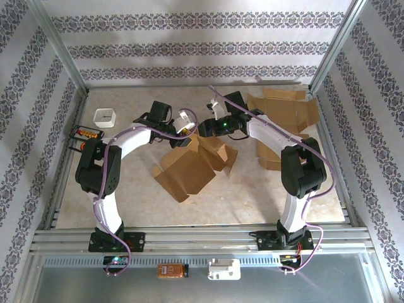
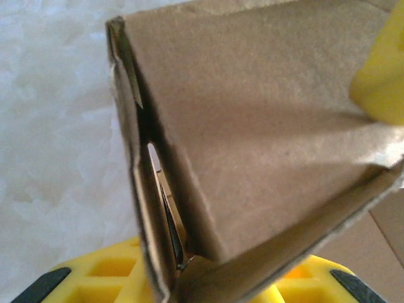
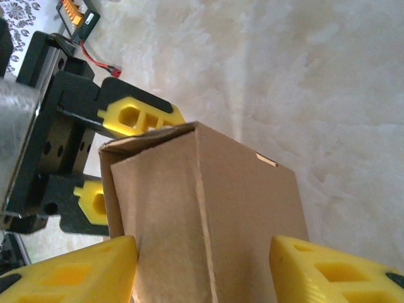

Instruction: Fold the paper box

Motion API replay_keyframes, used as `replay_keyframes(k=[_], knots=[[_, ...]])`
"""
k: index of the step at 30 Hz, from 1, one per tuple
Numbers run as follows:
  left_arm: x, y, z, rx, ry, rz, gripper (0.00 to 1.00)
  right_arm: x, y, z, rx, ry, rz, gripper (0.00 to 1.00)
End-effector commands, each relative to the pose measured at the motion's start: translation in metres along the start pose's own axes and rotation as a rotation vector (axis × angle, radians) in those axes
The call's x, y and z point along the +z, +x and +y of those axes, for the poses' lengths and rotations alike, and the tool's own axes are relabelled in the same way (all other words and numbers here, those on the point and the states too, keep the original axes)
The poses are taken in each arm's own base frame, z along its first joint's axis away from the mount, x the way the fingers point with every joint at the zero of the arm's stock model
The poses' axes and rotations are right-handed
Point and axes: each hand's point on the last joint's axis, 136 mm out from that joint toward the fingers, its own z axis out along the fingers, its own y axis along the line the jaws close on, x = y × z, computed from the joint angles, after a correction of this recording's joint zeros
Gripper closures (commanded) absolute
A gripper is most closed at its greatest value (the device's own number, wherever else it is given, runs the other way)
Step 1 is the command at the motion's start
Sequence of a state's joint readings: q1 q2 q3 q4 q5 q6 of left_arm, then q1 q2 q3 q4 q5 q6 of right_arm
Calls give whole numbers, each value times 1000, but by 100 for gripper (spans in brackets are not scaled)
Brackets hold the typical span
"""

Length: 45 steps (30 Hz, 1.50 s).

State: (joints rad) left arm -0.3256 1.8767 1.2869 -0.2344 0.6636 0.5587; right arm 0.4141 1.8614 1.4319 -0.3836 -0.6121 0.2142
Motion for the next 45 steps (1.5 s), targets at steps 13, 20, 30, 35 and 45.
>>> replay_keyframes(k=[13, 20, 30, 35, 45], knots=[[35, -15, 16, -18, -105, -59, 69, 1, -5, -5, 82, -86, 16, 42], [32, -28, 21, -87, -150, -139, 85, 1, -6, -9, 99, -81, 17, 42], [15, 5, 26, -368, -350, 37, 100, -42, -28, 6, 21, 11, -115, 31], [10, 19, 10, -449, -337, 69, 100, -48, -13, -12, -111, 142, -112, 25], [7, 25, -10, -459, -300, 72, 100, -25, 23, -21, -428, 247, 23, 14]])
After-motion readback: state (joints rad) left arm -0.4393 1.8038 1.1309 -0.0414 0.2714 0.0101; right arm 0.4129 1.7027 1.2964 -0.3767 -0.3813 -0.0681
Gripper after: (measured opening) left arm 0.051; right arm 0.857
